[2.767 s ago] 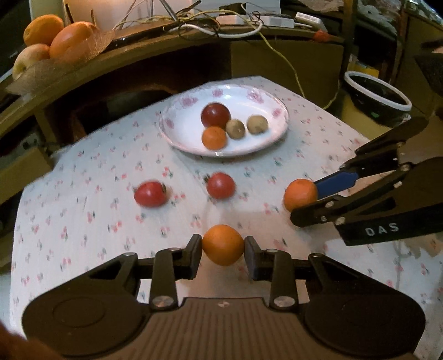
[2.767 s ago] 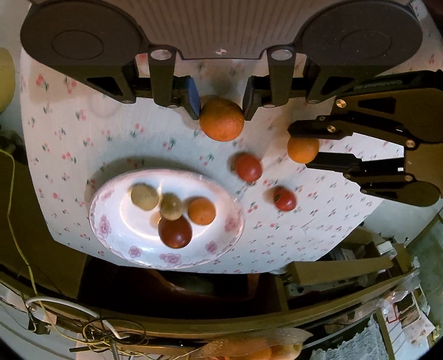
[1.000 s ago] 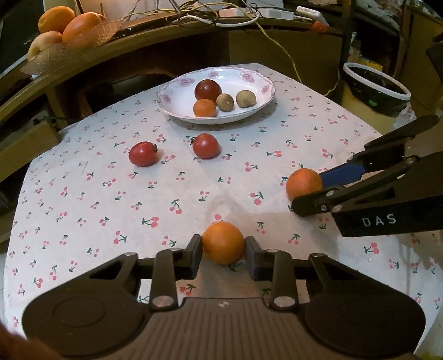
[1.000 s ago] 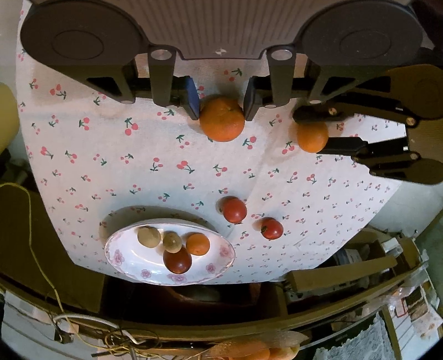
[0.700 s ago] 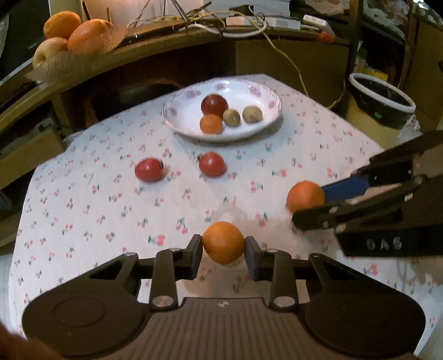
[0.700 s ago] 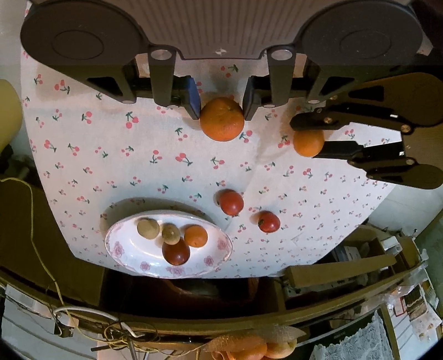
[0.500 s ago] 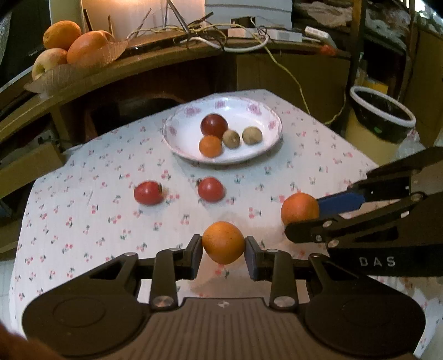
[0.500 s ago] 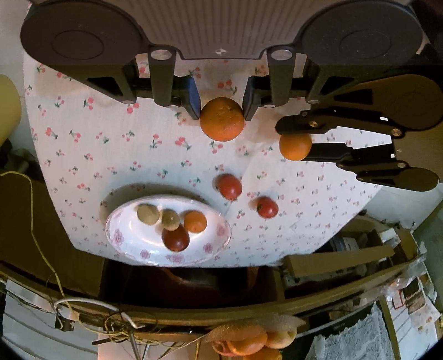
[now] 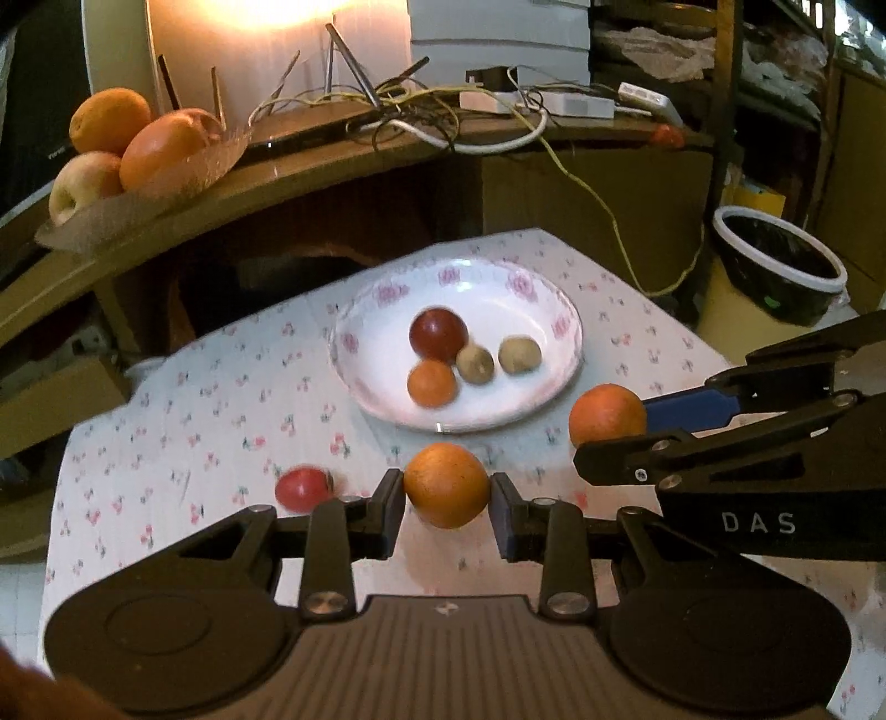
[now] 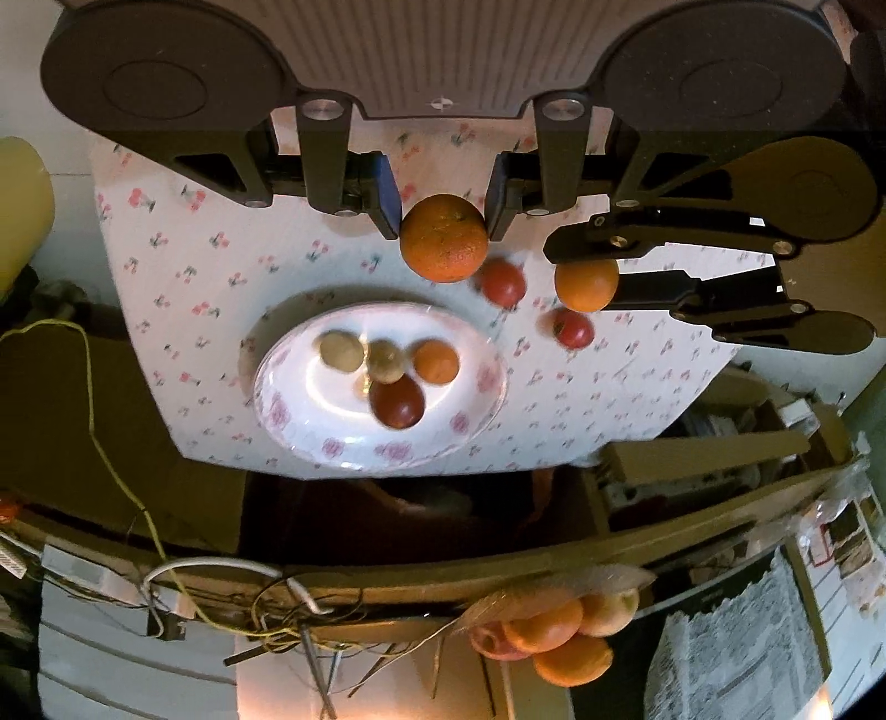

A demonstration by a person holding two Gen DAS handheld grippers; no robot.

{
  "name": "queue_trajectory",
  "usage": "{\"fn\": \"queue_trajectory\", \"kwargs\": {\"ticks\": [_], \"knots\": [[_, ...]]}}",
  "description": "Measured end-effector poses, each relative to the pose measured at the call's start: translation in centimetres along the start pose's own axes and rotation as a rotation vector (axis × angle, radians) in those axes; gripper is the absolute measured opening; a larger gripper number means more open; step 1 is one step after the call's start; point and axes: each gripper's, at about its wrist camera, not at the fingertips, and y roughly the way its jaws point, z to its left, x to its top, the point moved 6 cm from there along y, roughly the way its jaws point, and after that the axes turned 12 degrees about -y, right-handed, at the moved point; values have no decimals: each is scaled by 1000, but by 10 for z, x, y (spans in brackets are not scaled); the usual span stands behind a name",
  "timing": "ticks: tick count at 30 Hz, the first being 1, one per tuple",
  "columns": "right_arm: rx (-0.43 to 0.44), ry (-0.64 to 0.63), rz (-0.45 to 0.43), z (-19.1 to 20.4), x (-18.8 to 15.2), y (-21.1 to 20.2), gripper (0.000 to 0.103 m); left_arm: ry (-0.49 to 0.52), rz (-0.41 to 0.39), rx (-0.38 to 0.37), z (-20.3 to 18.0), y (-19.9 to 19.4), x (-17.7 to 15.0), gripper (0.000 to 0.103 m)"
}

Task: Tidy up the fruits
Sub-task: 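Carry the tangerine with the left tool while the right tool carries the orange over the plate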

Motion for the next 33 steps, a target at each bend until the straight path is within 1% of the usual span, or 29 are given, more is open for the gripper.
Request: {"fn": "queue_trajectory", "kwargs": {"ticks": [8,15,22,33], "knots": [[-28,32,-29,-25,26,12,34,4,-24,22,2,25,37,38],[-52,28,-31,-46,47,35,34,8,-25,33,7,55,57,37],[-76,5,-11,-62,60,62,34,22,-10,46,10,85,65,37],[-82,-31,7,-72,69,91,35,17,-12,54,18,106,71,37]]}}
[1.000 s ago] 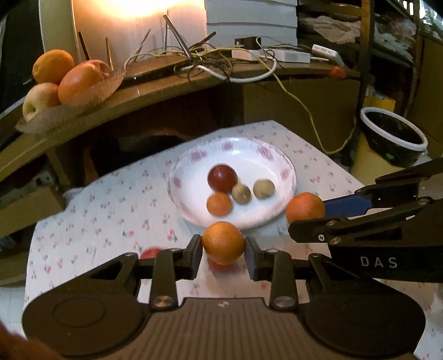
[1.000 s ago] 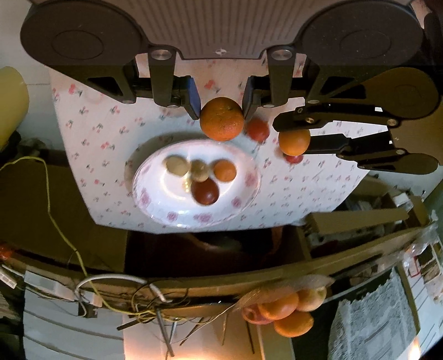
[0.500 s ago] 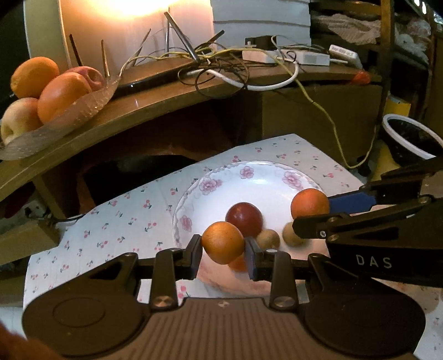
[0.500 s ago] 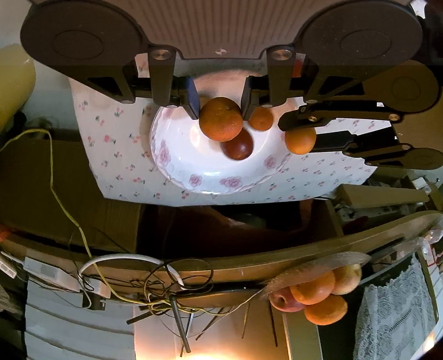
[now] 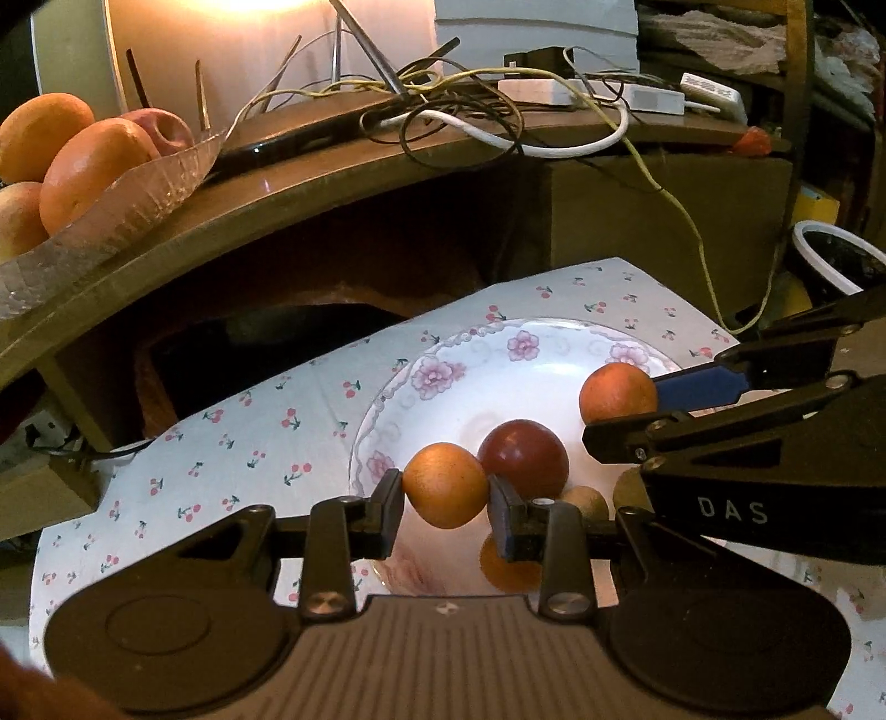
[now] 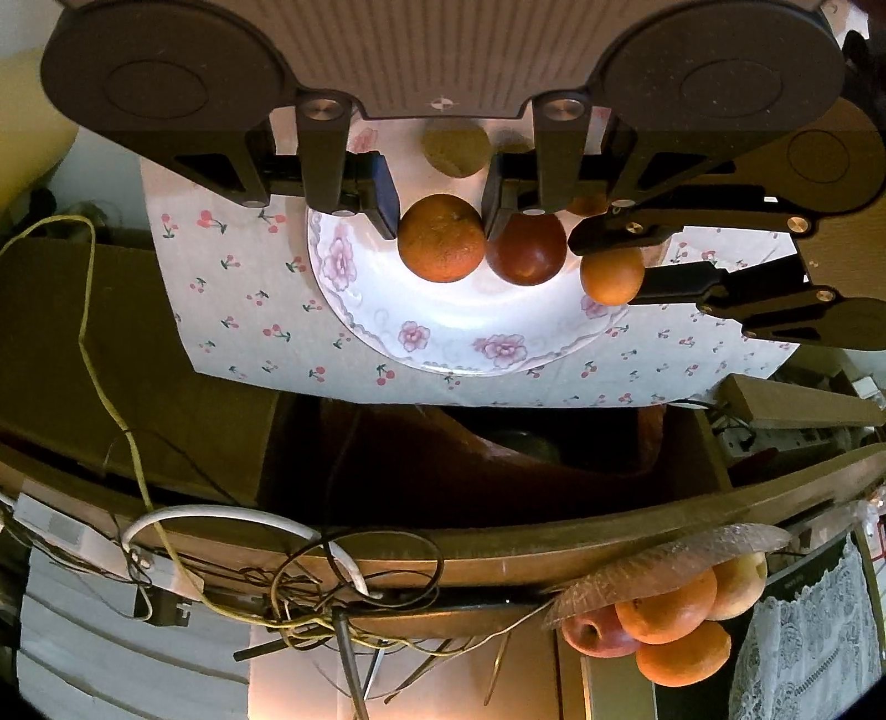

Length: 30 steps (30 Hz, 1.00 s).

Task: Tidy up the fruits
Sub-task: 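Carry the tangerine with the left tool while the right tool carries the orange over the plate, then open the left tool over the plate while the right tool releases the orange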

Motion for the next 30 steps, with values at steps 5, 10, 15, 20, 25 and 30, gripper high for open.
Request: {"fn": "queue_trajectory", "kwargs": {"ticks": [5,10,15,20,25,30], "knots": [[-5,5,2,-3,1,6,37,-13,-9,0,3,2,3,38],[2,5,4,-4,2,11,37,-26,-11,0,5,4,5,38],[-3,6,7,-4,3,13,37,-34,-15,-4,6,4,7,39],[-14,10,-4,-6,4,11,37,-34,-16,-5,4,2,7,39],[-20,18,-12,-9,5,8,38,-33,-33,-8,1,-4,11,39],[-24,28,-29,-13,8,0,38,-47,-56,-8,2,-14,17,39]]}}
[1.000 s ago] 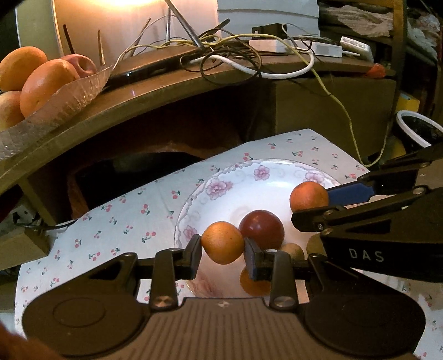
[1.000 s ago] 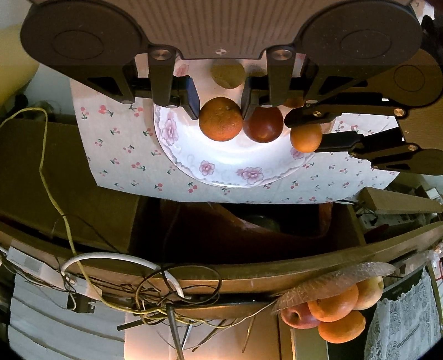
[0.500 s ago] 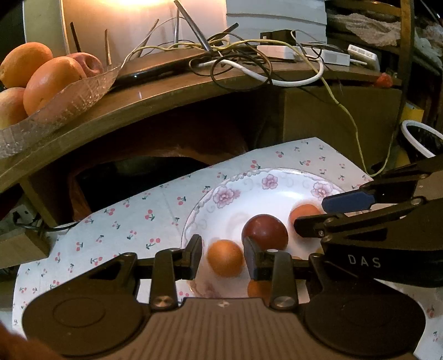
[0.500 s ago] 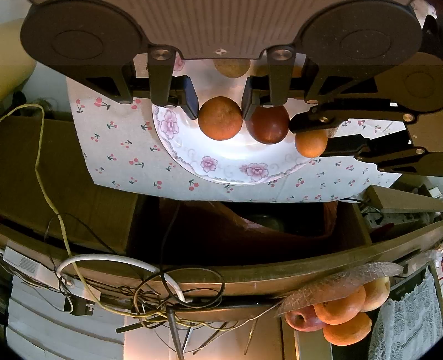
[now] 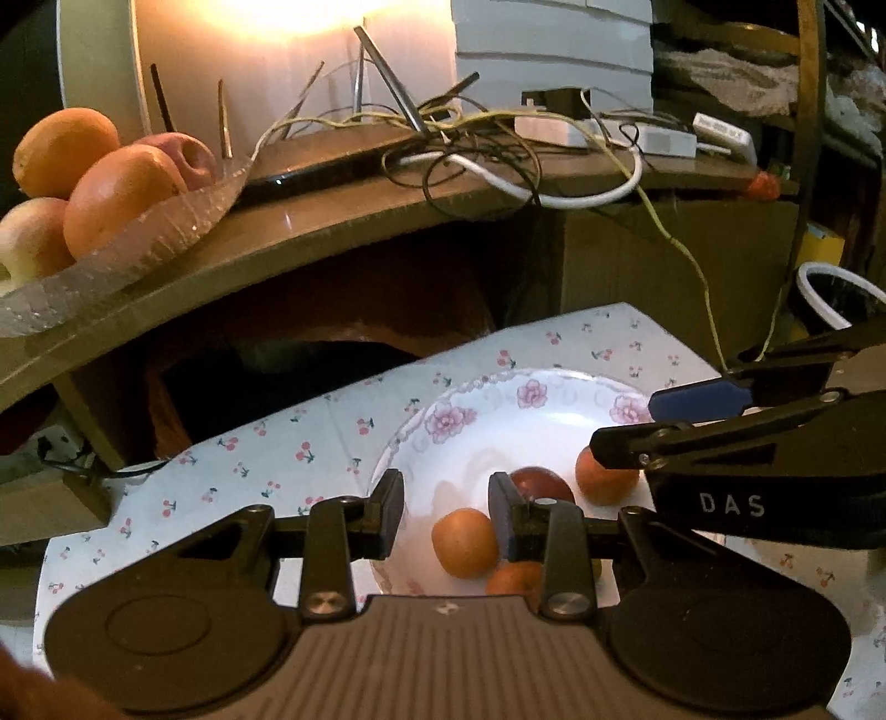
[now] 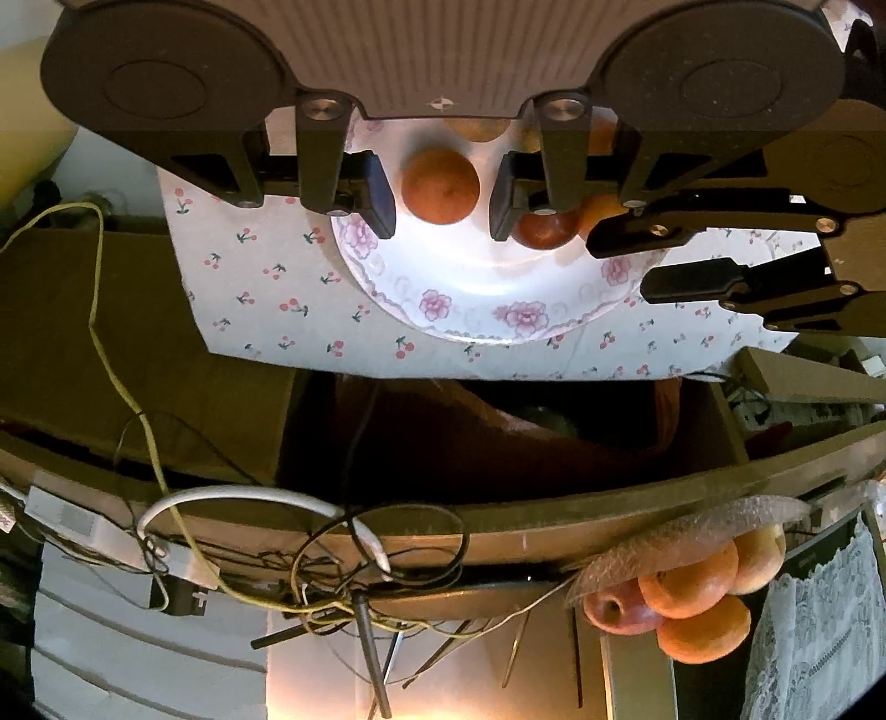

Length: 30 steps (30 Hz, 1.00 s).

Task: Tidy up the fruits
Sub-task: 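Open the left tool over the plate while the right tool releases the orange, then grasp a red tomato with the left tool while the right tool grasps another tomato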

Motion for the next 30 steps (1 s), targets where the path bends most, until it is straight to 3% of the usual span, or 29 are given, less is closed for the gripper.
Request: {"fn": "queue_trajectory", "kwargs": {"ticks": [12,30], "knots": [[3,38,-50,-4,5,-30,41,-23,-41,-6,4,-34,4,39],[87,5,-21,53,-23,-65,42,-47,-4,31,33,-83,-32,39]]}}
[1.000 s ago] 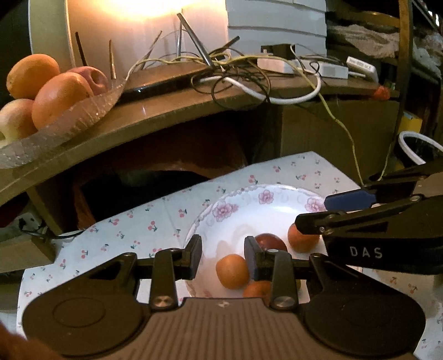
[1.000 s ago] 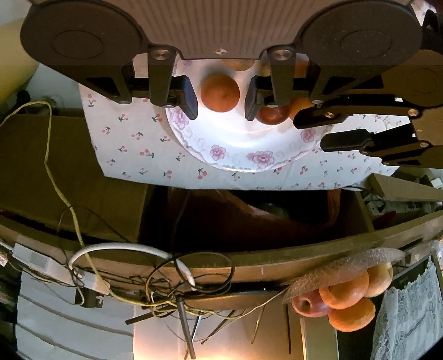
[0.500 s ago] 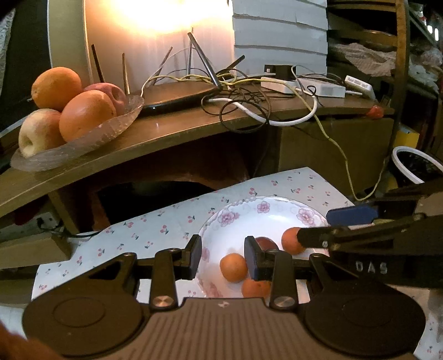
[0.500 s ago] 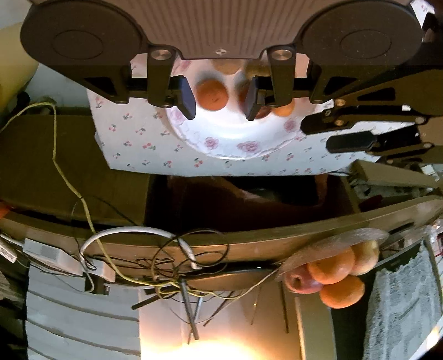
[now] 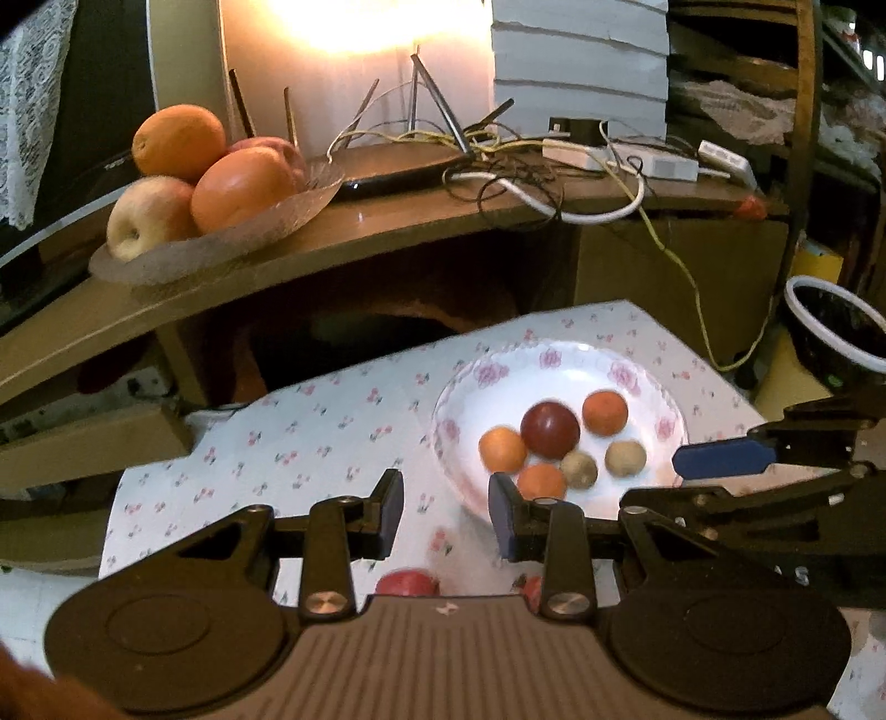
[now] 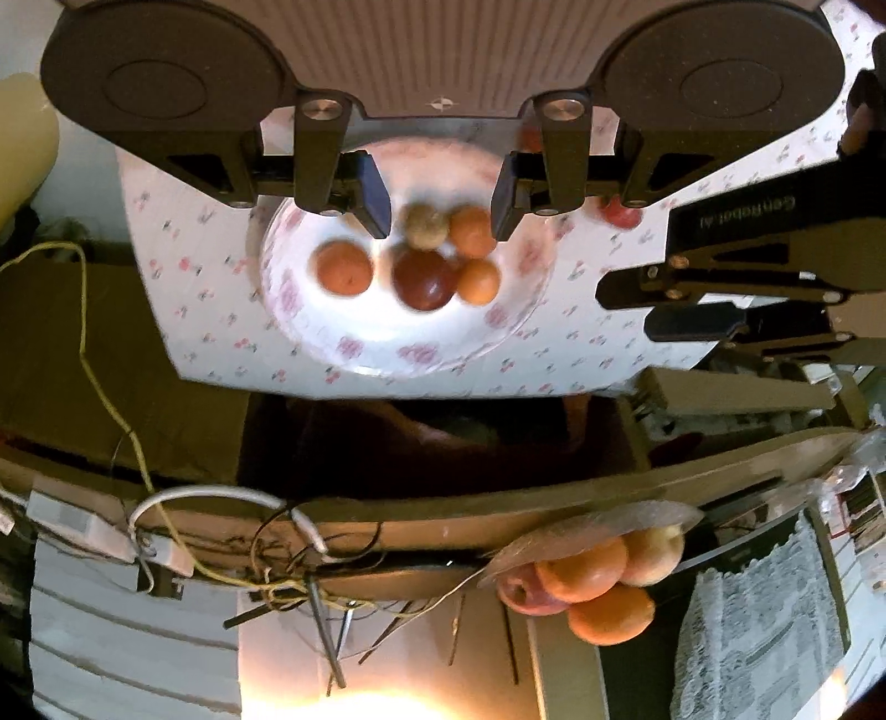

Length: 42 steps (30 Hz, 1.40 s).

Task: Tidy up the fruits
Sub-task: 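Grasp a red tomato with the left tool while the right tool grasps another tomato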

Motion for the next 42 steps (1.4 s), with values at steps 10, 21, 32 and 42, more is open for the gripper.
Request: {"fn": "queue_trajectory", "kwargs": {"ticks": [10,21,32,42], "knots": [[70,-78,63,41,-24,10,42,8,68,22,24,-1,-29,39],[119,-132,106,58,-30,40,42,59,128,-9,26,19,-40,39],[145,-146,146,55,-35,55,27,54,170,-3,30,54,-46,43],[153,-149,147,56,-35,56,26,60,187,30,31,66,-50,40]]}}
